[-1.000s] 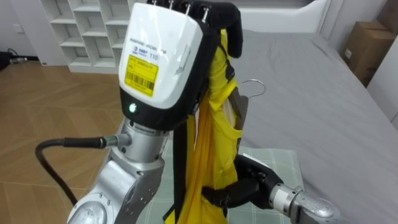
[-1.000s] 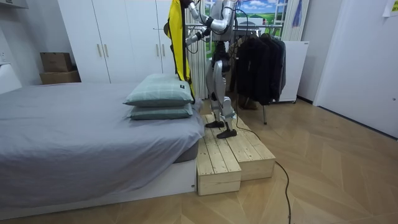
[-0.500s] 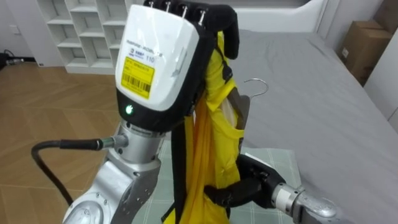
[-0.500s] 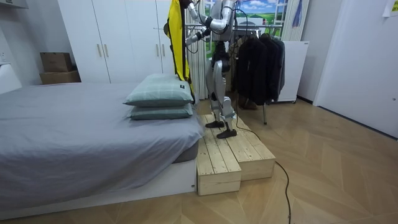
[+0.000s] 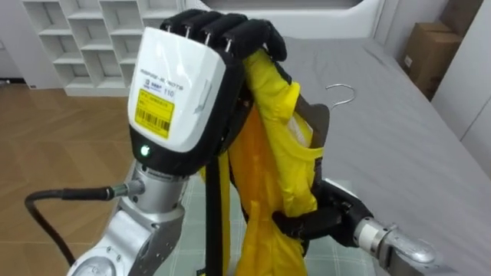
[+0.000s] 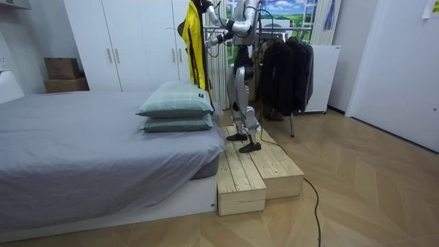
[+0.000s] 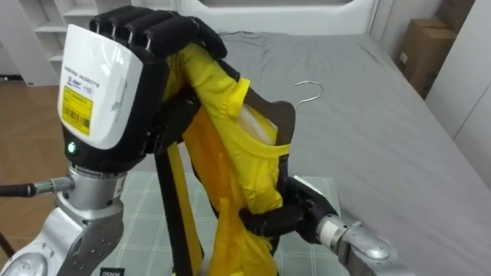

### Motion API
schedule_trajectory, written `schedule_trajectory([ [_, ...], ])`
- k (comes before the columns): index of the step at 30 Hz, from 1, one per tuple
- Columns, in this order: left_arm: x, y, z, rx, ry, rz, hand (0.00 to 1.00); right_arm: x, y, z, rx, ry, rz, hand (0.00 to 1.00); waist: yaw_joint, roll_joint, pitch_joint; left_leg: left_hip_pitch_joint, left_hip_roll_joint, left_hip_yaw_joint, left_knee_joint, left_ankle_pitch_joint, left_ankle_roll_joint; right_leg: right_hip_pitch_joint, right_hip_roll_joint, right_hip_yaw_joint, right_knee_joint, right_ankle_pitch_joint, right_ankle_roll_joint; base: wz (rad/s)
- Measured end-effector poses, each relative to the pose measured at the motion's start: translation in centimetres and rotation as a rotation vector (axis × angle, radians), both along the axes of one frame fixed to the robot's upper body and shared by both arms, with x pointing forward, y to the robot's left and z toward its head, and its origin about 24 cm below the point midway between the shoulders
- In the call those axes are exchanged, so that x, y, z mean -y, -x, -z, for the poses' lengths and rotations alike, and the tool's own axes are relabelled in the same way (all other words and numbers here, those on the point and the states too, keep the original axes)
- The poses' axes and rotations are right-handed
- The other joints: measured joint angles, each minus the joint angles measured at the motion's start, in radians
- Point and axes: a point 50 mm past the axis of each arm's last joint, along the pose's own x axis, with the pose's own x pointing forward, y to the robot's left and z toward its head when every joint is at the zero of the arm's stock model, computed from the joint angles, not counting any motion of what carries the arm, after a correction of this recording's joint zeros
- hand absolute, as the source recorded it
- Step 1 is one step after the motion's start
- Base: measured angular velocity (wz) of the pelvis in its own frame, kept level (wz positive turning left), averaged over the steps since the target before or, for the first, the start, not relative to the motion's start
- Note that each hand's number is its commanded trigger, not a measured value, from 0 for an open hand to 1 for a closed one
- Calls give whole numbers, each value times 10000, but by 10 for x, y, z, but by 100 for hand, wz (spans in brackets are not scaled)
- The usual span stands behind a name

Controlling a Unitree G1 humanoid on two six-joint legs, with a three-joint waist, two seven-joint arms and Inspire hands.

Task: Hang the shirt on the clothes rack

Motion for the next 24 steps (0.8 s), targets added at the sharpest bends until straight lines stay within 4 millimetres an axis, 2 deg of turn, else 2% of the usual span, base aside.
schedule_trajectory([
  [7, -6, 0, 12, -648, -152, 299, 0, 28, -3, -13, 857, 1275, 1481, 100, -290, -50, -28, 107, -18, 137, -59, 0, 0, 33, 3, 146, -3, 0, 1, -6],
  [10, -8, 3, 24, -1230, -374, 304, 0, 42, -6, -19, 1231, 2291, 2000, 100, -470, -115, -66, 110, -13, 269, -58, 0, 0, -9, 12, 227, 3, 0, 1, -9],
  [14, -12, -2, 36, -1922, -746, 69, 0, 62, -8, -30, 1826, 4176, 2609, 100, -737, -206, -114, 37, -17, 314, -39, 1, 1, -111, 19, 312, 42, 1, -1, -4],
  [16, -15, -3, 43, -2279, -842, -70, 0, 74, -11, -44, 2532, 5905, 2687, 100, -744, -222, -122, -19, -16, 418, -43, 3, 6, -339, 22, 448, 211, 1, -1, -21],
  [19, -17, -1, 49, -2619, -899, -135, 0, 75, -11, -61, 3578, 7417, 2558, 100, -849, -257, -124, -45, -6, 580, -43, 4, 7, -475, 29, 572, 338, 1, -1, -18],
  [20, -16, -1, 51, -2719, -927, -58, 0, 74, -11, -69, 4044, 7854, 2632, 100, -975, -303, -119, -61, -6, 600, -47, 4, 7, -496, 28, 572, 333, 1, -1, -10],
  [22, -16, -3, 55, -2975, -897, 56, 0, 74, -11, -77, 4602, 8448, 2806, 100, -988, -392, -119, -24, 7, 762, -61, 4, 7, -511, 44, 618, 348, 1, -2, -15],
  [24, -18, -5, 60, -3581, -248, 231, 0, 78, -7, -79, 4984, 9069, 3079, 100, -994, -610, -133, 0, 20, 823, -75, 4, 6, -498, 75, 735, 343, 3, -5, -10],
])
